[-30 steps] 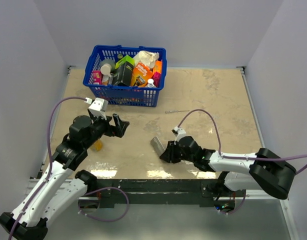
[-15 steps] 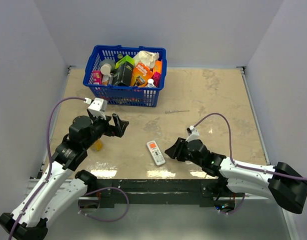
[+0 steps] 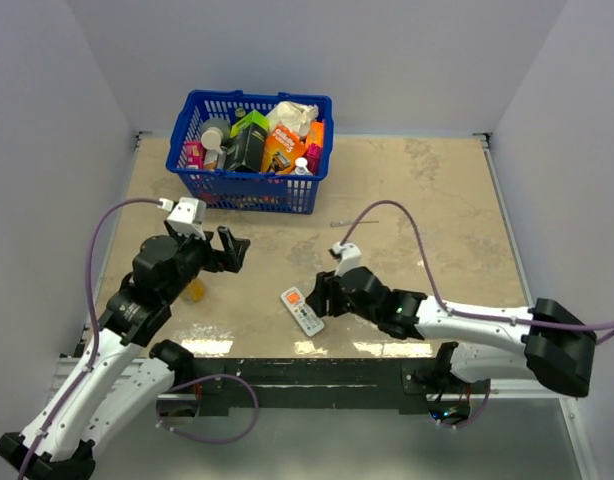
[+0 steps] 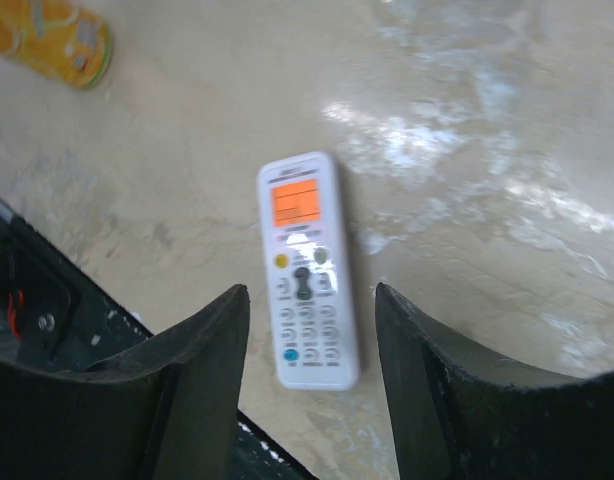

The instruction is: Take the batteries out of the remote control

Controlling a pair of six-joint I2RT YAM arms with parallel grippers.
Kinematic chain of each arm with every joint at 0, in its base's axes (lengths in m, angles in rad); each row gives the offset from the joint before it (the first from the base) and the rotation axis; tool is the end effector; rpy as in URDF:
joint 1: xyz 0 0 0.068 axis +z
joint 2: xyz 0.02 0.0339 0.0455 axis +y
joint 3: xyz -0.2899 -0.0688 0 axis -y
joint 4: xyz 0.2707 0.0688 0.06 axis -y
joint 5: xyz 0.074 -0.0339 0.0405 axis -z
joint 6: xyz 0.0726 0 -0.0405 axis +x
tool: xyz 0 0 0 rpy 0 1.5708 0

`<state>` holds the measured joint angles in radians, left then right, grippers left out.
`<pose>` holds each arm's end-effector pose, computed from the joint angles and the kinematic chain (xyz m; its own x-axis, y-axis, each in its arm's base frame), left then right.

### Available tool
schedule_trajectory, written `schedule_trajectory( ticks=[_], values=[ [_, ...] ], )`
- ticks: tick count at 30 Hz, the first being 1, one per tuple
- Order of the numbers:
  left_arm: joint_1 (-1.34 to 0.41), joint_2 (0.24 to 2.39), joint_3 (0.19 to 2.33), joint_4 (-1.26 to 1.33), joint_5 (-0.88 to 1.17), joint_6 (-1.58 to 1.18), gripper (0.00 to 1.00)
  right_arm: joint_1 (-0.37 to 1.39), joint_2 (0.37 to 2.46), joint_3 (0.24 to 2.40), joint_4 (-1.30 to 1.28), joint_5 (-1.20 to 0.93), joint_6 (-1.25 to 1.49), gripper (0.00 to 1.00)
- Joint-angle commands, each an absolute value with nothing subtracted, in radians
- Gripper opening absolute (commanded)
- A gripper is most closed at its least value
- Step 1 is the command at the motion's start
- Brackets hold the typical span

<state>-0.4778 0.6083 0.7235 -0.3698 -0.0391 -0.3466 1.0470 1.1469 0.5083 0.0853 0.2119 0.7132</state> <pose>0.1664 -0.0830 0.3330 -0.3550 -0.1984 -0.9136 0.3246 0.8903 -0.3195 0.1519 0.2324 0.1884 -0.6941 0.0772 -0.7157 -0.4006 0.7847 0.4731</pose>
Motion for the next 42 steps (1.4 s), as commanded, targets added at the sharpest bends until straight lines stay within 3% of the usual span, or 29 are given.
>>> schedule_trajectory(
  ticks=[1, 8, 19, 35, 42],
  values=[
    [-0.472, 0.523, 0.742, -0.374, -0.225, -0.344, 0.99, 1.207, 1.248, 0.629, 0.064, 0.365, 0.501, 0.57],
    [-0.472, 0.376, 0.724, -0.373, -0.33, -0.362, 0.99, 1.397, 1.454, 0.736, 0.025, 0.535, 0.374, 0.61],
    [-0.472, 0.347, 0.719, -0.373, -0.33, -0.368, 0.98, 1.575, 1.783, 0.906, -0.129, 0.876, 0.316, 0.64],
    [-0.472, 0.348, 0.715, -0.367, -0.314, -0.367, 0.98, 1.569, 1.968, 1.054, -0.437, 1.069, 0.578, 0.67],
    [-0.471, 0.351, 0.716, -0.368, -0.313, -0.365, 0.98, 1.499, 1.987, 1.054, -0.443, 0.97, 0.606, 0.66]
  ],
)
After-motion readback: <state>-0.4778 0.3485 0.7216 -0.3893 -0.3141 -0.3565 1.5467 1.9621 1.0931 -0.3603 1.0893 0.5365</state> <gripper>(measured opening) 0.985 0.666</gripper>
